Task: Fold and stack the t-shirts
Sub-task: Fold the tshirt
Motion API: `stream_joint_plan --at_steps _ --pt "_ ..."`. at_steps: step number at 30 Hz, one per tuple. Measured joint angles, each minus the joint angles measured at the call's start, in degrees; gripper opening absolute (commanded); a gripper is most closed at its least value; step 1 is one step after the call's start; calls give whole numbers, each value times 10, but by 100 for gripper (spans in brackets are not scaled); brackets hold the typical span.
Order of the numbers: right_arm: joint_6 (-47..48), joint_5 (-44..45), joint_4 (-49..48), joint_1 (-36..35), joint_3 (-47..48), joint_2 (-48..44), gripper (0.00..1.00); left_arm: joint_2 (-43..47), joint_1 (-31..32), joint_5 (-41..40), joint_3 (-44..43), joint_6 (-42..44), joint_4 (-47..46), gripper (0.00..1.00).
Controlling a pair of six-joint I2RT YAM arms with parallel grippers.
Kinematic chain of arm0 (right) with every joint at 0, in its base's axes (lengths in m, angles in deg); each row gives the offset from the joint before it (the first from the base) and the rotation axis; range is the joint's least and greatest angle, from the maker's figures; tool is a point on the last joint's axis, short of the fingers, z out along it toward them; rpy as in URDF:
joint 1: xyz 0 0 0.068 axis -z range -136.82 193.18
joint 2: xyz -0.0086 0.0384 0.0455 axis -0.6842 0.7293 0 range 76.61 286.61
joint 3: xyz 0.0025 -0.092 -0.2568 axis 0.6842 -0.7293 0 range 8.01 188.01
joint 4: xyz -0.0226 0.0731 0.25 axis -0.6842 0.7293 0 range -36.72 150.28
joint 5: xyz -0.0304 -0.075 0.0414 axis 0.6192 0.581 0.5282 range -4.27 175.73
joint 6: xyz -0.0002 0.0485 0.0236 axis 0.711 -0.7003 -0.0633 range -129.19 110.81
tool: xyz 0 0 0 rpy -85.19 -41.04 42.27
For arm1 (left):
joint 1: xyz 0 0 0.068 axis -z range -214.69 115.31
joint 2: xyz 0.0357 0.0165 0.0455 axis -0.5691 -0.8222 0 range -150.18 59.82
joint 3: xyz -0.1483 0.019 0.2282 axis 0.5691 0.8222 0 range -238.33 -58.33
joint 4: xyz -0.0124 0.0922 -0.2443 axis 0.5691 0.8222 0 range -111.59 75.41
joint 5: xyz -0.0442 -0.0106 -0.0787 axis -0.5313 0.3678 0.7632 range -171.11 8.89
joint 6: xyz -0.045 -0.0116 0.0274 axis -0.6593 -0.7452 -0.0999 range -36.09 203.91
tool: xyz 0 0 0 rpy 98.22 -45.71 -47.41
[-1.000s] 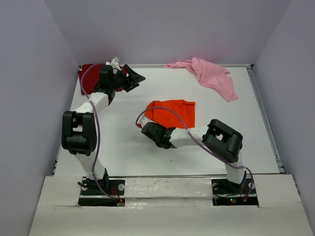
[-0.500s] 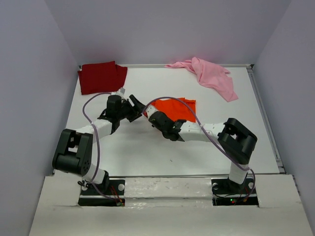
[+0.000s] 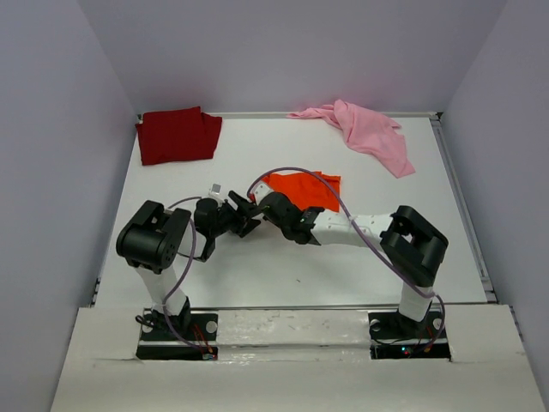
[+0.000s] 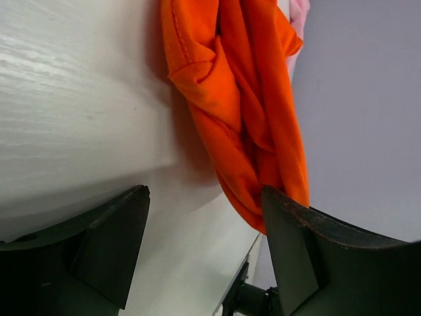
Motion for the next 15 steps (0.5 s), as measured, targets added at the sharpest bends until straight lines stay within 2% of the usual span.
stream_joint_plan --at_steps 4,5,11,15 --pt "0 -4 0 0 5 0 0 -71 17 8 0 -60 -106 82" --pt "0 -4 0 0 5 0 0 -92 19 12 0 -89 -138 87" --pt "0 -7 0 0 5 3 0 -167 23 8 -6 -140 -281 89" --pt "0 -8 0 0 5 3 0 -175 23 1 -4 -152 -304 89"
